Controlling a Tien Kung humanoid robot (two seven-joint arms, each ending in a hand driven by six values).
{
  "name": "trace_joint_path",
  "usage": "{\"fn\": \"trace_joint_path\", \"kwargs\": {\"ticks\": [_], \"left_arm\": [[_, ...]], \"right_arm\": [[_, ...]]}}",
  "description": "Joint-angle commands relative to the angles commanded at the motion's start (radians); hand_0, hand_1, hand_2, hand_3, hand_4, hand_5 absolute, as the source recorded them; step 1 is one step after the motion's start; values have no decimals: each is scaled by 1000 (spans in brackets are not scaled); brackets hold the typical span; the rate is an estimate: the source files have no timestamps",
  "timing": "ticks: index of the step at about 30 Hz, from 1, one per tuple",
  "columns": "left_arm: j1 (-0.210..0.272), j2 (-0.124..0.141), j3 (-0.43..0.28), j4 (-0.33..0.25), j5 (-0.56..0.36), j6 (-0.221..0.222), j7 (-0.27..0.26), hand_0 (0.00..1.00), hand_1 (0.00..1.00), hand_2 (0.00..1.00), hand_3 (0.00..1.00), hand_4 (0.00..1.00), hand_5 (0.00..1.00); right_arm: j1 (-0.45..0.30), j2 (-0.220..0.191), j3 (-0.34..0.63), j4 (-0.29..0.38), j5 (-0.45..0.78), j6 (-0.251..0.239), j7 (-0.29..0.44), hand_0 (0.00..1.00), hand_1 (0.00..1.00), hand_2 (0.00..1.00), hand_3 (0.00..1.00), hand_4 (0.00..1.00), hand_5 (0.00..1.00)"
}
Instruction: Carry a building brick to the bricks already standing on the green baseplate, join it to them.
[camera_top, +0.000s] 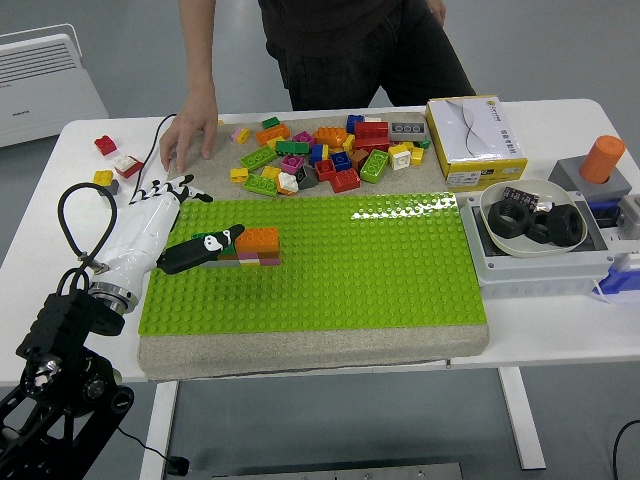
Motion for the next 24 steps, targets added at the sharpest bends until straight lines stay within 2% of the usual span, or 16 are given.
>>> {"fn": "trace_joint_path", "kwargs": {"ticks": [9,24], "left_arm": [[-6,-34,23,112,4,24,-9,998,987,995,696,861,998],[-20,-60,21,188,3,26,-12,998,981,995,692,861,998]], "right_arm": [[2,1,1,0,0,0,0,727,661,712,763,867,998],[3,3,-3,0,0,-1,-1,728,660,711,763,868,998]]}}
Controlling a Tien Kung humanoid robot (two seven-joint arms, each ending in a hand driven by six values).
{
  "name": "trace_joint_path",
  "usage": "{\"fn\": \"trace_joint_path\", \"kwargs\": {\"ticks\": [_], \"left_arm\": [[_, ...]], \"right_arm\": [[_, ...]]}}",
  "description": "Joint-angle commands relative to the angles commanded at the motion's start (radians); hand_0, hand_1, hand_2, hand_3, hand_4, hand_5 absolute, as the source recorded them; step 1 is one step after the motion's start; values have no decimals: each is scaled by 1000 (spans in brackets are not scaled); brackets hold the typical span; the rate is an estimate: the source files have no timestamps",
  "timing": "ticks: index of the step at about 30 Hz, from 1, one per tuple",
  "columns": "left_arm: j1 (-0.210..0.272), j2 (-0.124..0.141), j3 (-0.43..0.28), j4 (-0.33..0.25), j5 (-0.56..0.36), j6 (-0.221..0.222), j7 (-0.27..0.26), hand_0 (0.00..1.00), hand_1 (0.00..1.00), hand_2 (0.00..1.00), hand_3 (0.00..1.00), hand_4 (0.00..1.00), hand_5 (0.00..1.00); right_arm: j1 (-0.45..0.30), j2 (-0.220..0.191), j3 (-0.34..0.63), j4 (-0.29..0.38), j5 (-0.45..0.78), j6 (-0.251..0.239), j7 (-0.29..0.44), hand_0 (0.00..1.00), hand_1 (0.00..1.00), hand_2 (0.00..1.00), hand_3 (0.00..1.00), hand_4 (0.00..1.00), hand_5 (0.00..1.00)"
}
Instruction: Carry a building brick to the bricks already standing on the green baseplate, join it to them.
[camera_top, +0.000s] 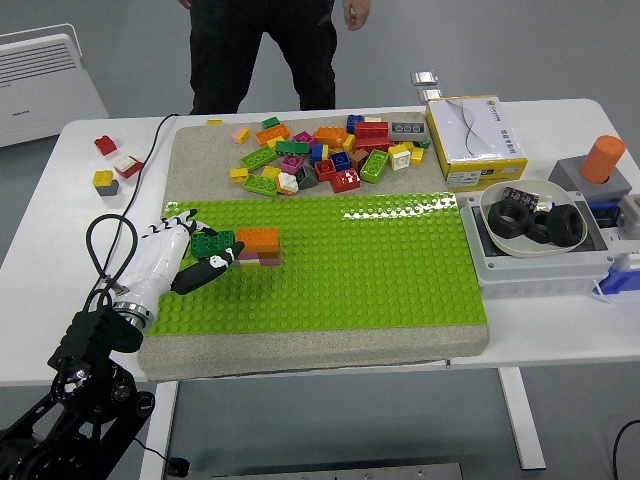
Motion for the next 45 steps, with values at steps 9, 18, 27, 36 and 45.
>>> {"fn": "trace_joint_path", "kwargs": {"ticks": [9,18,27,36,45], "left_arm": [[-8,-7,-1,26,-1,-4,-2,998,979,994,693,854,998],[-10,-9,4,33,-3,-11,1,998,976,991,691,862,998],[-1,-8,11,26,-1,-24,16,998,974,989,688,860,998],[5,-8,12,28,0,-32,26,998,974,988,688,852,998],[7,-6,11,12,-4,-9,8,993,970,988,684,849,998]], "right_arm": [[2,1,-3,0,0,-1,-1,727,660,711,763,868,998],[1,1,-6,0,0,-2,-1,727,659,711,763,869,998],[-1,0,-7,0,0,-2,-1,727,659,711,763,870,998],[-4,1,-6,0,0,-2,-1,726,660,711,762,871,998],[-5,2,-4,0,0,-1,-2,726,659,711,762,871,998]]}}
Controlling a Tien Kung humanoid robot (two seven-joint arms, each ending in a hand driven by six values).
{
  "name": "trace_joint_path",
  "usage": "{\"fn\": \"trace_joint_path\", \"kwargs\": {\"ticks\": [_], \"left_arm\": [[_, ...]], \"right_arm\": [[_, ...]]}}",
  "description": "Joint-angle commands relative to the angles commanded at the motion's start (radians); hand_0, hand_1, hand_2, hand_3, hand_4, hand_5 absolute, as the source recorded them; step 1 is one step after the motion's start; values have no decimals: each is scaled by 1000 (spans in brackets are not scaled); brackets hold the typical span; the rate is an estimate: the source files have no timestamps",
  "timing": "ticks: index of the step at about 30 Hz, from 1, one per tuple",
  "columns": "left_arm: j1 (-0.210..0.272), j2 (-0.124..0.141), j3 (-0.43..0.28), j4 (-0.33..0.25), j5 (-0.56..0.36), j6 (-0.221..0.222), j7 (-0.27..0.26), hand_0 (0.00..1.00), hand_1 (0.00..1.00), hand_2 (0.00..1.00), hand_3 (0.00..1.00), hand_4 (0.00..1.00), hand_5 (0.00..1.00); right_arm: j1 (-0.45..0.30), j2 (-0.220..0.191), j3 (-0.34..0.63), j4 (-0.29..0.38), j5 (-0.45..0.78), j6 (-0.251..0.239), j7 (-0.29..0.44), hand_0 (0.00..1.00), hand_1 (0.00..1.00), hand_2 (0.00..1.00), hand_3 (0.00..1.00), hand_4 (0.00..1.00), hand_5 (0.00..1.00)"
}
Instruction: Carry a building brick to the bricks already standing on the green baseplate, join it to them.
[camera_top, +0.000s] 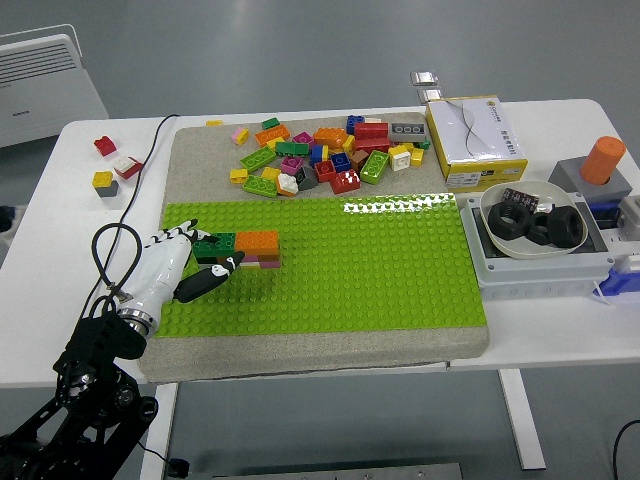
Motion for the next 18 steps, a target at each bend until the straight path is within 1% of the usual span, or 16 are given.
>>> {"fn": "trace_joint_path", "kwargs": {"ticks": [6,12,16,18], "left_arm": [[-4,1,-3,-14,-6,30,-20,986,966,985,685,849,998],[-8,1,-25,-43,-13,55,-41,980,957,977,691,850,998],[-8,11,-45,-81,-72,57,-59,976,948,972,691,848,998],[-5,16,-62,-99,-133,60,-89,976,948,972,691,848,998]], "right_arm": [[1,1,1,0,0,0,0,726,659,712,762,871,998],[3,2,1,0,0,0,1,725,659,711,761,872,998],[5,2,2,0,0,0,2,725,659,712,760,873,998],[4,3,-1,0,0,1,2,725,659,712,760,873,998]]}}
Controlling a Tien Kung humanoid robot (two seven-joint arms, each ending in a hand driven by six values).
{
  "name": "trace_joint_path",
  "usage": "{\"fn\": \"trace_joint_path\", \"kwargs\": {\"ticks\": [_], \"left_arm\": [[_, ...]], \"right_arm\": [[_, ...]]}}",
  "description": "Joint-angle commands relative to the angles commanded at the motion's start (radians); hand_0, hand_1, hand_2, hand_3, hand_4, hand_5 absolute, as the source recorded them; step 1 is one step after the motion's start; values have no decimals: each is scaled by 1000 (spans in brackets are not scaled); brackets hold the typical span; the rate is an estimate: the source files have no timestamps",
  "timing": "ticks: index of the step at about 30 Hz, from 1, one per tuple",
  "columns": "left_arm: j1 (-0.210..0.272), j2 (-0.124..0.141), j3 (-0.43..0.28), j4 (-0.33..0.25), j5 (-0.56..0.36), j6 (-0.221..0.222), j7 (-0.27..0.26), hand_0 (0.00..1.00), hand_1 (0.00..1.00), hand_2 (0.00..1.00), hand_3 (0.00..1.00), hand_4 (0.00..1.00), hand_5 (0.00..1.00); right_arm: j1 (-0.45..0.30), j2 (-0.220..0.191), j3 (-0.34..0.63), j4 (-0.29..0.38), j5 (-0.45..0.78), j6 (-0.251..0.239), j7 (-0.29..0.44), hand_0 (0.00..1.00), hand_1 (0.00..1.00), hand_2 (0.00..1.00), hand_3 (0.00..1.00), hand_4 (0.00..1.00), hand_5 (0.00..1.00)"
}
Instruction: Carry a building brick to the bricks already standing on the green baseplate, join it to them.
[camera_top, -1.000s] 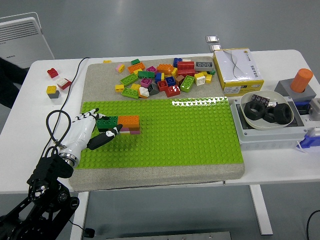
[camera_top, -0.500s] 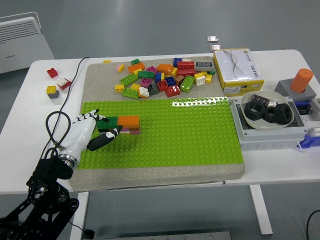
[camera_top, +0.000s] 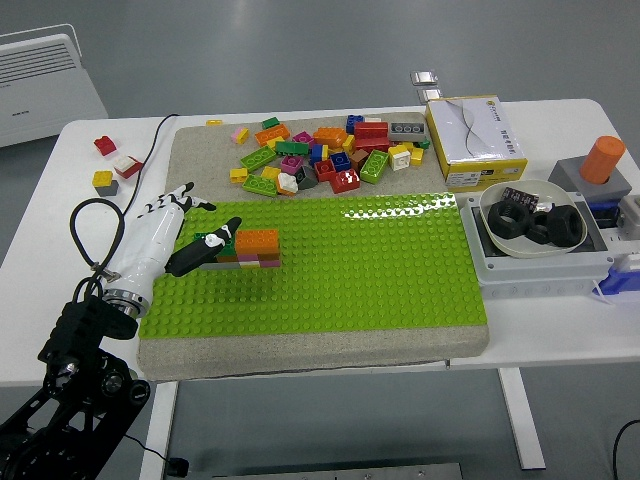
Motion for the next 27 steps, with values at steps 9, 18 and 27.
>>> {"fn": "trace_joint_path", "kwargs": {"ticks": [9,18,27], "left_arm": [[38,1,-160,-38,-315,9,-205,801,755,802,829,851,917],[41,25,-310,-89,-649,-64,-361,718,688,716,815,872,888],[45,54,-332,-80,-974,-81,-363,686,639,661,786,878,866]], "right_arm": [[-19,29,-186,0,165,-20,-13,709,660,725,762,872,998],[-56,100,-482,0,475,-51,3,704,663,765,775,867,998],[-57,113,-724,0,708,-66,24,705,664,751,783,859,998]]}}
